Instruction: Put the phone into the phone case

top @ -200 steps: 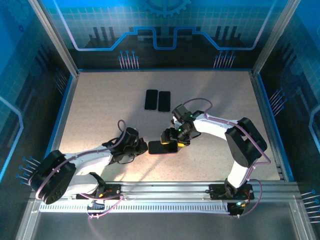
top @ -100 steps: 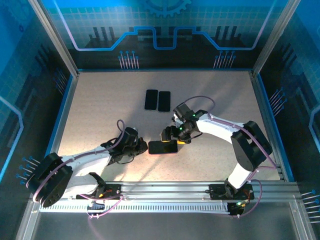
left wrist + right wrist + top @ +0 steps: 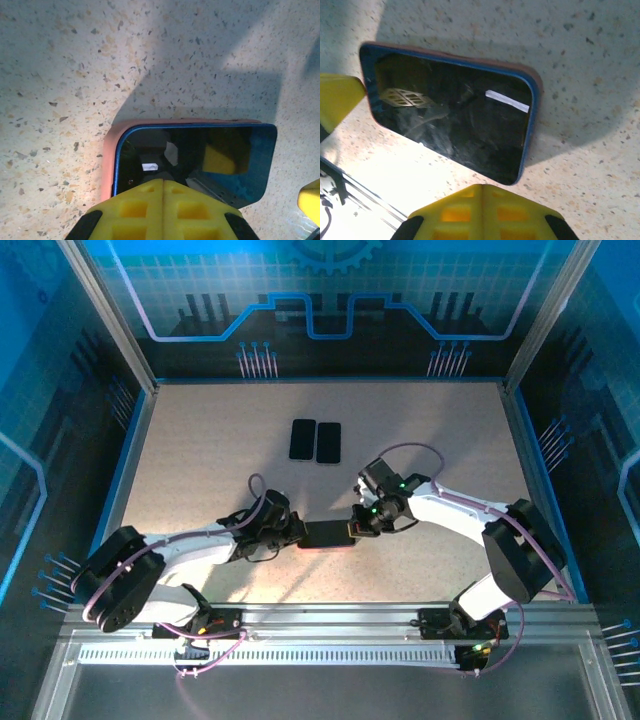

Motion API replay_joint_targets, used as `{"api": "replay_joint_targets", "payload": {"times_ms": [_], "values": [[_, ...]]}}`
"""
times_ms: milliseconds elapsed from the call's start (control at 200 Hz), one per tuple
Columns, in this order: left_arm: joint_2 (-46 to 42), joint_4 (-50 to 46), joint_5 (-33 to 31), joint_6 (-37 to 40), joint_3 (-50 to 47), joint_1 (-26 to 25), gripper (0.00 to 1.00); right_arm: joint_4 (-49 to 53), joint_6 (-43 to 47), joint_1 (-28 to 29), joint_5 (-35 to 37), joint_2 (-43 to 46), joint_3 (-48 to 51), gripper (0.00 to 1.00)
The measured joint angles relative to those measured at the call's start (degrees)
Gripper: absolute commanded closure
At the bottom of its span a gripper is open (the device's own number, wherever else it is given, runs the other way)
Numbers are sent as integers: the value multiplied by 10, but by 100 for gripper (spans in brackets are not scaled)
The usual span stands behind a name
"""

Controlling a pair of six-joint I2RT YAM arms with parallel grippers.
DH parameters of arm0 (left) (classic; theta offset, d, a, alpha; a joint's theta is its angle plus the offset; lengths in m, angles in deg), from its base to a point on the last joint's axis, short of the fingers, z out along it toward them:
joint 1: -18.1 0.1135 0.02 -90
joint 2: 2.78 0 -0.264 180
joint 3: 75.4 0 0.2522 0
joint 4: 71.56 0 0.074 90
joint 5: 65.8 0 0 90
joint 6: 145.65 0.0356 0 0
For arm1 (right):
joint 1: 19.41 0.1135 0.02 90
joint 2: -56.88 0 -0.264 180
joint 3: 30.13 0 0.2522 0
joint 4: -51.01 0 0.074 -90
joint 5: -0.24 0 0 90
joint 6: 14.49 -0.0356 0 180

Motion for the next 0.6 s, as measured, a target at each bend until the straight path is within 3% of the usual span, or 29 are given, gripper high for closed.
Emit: {"api": "replay_joint_targets", "payload": {"times_ms": [600], "values": [[15,-8,0,0,1,-3,98,-28,5,18,12,-29,25,100]]}}
